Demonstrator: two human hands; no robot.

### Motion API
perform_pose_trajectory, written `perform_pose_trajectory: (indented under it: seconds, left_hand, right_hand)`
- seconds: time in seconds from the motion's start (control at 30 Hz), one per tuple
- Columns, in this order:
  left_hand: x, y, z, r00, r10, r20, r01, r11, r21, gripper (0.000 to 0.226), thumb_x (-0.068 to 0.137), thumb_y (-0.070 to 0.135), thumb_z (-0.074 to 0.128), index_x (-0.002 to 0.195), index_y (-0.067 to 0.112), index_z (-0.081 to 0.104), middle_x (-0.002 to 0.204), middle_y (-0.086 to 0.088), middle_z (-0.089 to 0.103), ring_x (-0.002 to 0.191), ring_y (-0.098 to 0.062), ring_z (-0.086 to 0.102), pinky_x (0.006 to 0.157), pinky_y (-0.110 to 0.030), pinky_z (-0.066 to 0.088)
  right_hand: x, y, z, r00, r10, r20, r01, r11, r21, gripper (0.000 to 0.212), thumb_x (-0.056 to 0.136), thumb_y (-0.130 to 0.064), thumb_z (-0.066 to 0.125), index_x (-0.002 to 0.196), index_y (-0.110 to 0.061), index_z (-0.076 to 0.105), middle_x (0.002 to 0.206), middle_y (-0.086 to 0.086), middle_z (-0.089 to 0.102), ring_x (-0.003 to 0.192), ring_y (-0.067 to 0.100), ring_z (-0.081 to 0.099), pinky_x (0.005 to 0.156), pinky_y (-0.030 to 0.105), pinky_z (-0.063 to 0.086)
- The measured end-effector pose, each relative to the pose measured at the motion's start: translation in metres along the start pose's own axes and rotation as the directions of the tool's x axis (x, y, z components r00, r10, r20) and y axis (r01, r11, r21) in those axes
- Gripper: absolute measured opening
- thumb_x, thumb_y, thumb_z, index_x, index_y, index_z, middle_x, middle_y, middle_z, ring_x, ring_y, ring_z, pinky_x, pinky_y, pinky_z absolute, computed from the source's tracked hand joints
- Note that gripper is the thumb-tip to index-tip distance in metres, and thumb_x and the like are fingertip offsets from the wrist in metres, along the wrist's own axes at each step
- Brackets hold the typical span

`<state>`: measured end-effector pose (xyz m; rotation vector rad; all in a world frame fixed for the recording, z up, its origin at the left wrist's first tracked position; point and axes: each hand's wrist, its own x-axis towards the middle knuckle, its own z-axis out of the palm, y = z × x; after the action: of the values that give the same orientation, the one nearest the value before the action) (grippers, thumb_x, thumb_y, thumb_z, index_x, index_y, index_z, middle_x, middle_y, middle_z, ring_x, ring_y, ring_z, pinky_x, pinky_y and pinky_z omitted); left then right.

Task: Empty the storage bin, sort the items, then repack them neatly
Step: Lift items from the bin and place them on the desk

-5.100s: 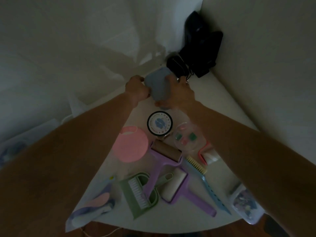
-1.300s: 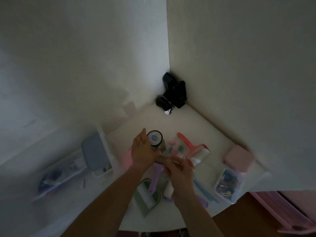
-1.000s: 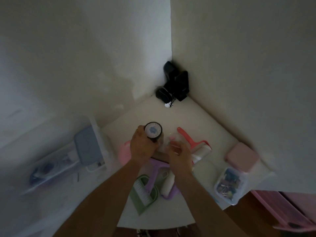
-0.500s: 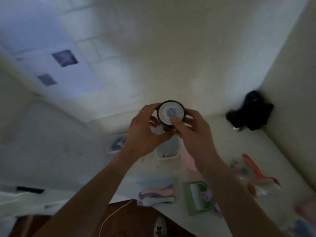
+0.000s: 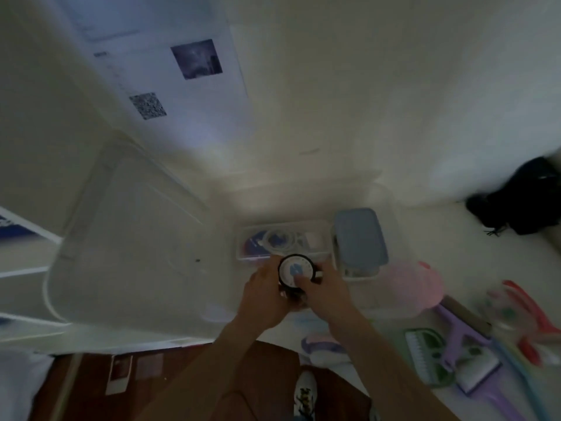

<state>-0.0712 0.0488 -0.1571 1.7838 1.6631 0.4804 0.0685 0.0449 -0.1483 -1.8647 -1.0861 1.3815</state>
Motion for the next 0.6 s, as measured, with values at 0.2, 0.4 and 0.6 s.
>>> perform_pose_trajectory:
  seconds: [0.2, 0.4, 0.6]
  left_hand:
    - [0.014, -0.007, 0.002, 0.983, -0.045, 0.179, 0.054, 0.998, -0.046, 0.072, 0.066, 0.038, 0.083, 0.13, 0.028, 0.052, 0.122, 0.005, 0.067, 0.109, -0.018, 0.064, 0.092, -0.036, 0.052]
    - [0.046, 0.034, 0.042, 0.813, -0.027, 0.581, 0.046, 0.999, -0.017, 0.071, 0.083, 0.034, 0.076, 0.139, 0.013, 0.036, 0.13, -0.012, 0.059, 0.113, -0.029, 0.06, 0.088, -0.035, 0.049]
    - [0.069, 0.074, 0.08, 0.68, 0.021, 0.733, -0.01, 1.0, -0.02, 0.034, 0.089, 0.009, 0.066, 0.123, 0.006, 0.061, 0.121, -0.018, 0.065, 0.1, -0.022, 0.061, 0.091, -0.035, 0.051]
  right_hand:
    - [0.008, 0.001, 0.0, 0.999, 0.039, -0.018, -0.043, 0.916, -0.4, 0.041, 0.091, -0.047, 0.058, 0.11, -0.011, 0.054, 0.108, 0.01, 0.064, 0.099, 0.029, 0.062, 0.079, 0.036, 0.049]
    - [0.016, 0.007, -0.047, 0.995, 0.048, -0.093, -0.101, 0.673, -0.732, 0.034, 0.097, -0.032, 0.053, 0.115, -0.003, 0.057, 0.119, 0.016, 0.064, 0.112, 0.032, 0.061, 0.086, 0.034, 0.048]
    - [0.028, 0.017, -0.088, 0.978, 0.089, -0.191, -0.207, 0.561, -0.801, 0.026, 0.097, -0.022, 0.052, 0.115, -0.004, 0.06, 0.117, 0.013, 0.067, 0.11, 0.027, 0.064, 0.087, 0.031, 0.048]
